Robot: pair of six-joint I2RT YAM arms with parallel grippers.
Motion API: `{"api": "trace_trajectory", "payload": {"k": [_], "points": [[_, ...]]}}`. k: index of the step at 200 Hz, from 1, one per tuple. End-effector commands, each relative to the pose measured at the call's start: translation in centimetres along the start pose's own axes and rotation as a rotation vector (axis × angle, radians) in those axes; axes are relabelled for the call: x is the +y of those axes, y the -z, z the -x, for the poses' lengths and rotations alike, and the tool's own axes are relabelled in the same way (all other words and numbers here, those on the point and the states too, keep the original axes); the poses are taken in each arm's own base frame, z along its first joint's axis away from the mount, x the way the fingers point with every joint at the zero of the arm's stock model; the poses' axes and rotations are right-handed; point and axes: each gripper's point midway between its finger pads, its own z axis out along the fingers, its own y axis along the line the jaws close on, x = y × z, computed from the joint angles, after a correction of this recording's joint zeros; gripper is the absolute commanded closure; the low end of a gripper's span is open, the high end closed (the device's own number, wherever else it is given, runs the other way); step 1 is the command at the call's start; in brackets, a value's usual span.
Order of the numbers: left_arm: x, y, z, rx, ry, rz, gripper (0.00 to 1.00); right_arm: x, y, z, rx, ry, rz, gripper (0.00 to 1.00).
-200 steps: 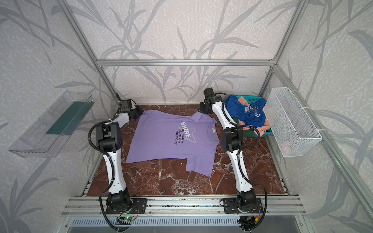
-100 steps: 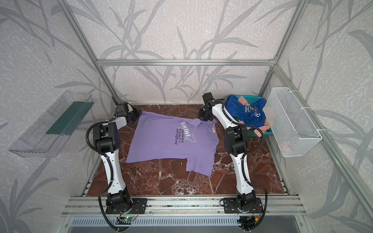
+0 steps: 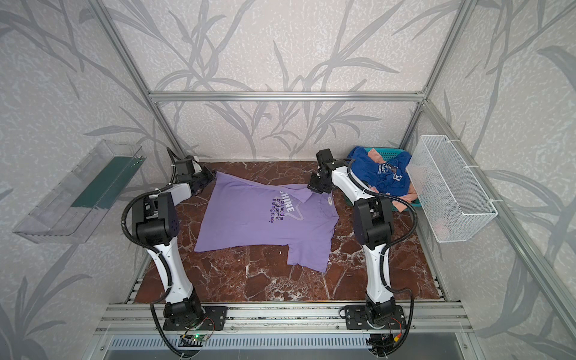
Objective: Fold and stack the t-shirts
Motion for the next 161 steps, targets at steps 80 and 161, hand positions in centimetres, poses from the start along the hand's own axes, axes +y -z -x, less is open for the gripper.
{"api": "trace_trajectory", "payload": {"k": [80, 161], "points": [[1.7, 3.8, -1.1, -0.060, -0.044, 0.108, 1.00, 0.6, 2.5, 0.9, -0.046, -0.012, 0.048, 1.00], [3.4, 6.1, -3.6, -0.051, -0.034, 0.201, 1.00, 0.0, 2.9, 0.6, -0.044, -0.023, 0.042, 1.00]]}}
